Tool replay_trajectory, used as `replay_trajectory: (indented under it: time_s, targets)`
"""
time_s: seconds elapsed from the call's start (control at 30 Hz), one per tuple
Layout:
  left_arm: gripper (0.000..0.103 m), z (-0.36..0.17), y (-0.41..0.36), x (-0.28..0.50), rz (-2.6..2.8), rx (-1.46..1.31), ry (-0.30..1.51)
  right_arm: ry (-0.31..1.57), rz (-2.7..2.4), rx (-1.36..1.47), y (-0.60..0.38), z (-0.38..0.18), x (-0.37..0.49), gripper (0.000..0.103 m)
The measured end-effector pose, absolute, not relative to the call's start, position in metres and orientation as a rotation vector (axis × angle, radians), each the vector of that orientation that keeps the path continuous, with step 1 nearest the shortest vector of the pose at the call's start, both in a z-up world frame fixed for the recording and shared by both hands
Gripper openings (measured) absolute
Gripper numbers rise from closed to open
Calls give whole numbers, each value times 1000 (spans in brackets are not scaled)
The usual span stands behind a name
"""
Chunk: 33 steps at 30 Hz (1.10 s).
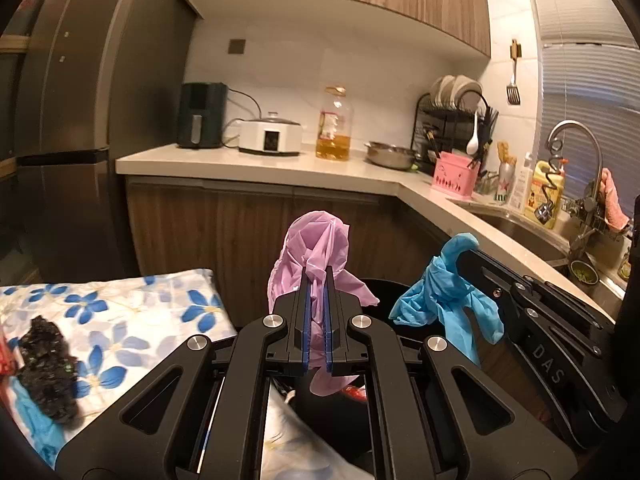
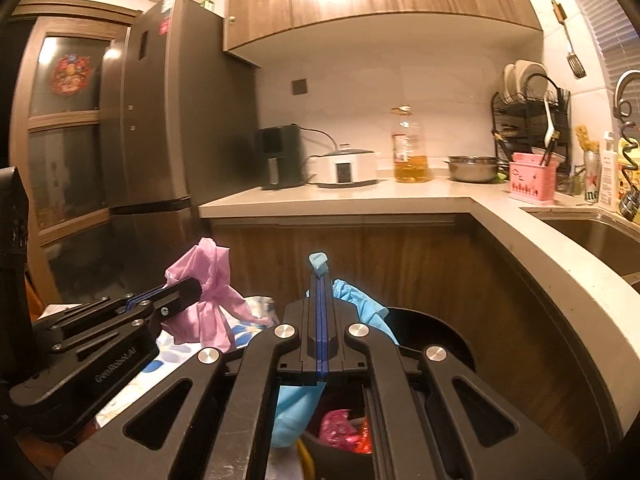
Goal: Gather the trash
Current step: 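Carry the purple bag and blue glove in both tools over the black bin, then open both tools to drop the bag and glove into the black bin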
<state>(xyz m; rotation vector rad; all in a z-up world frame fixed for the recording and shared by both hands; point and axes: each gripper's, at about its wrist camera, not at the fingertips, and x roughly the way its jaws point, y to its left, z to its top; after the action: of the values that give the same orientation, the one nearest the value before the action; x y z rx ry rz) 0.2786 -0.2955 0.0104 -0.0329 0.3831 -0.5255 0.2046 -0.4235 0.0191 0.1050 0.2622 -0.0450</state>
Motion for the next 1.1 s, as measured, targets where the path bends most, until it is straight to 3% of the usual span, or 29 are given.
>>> replay_trajectory:
  time_s: [1.1]
  targets:
    - [5,-25,-366,313,-607,38,444,341,-107,171,-479,-2,229,1]
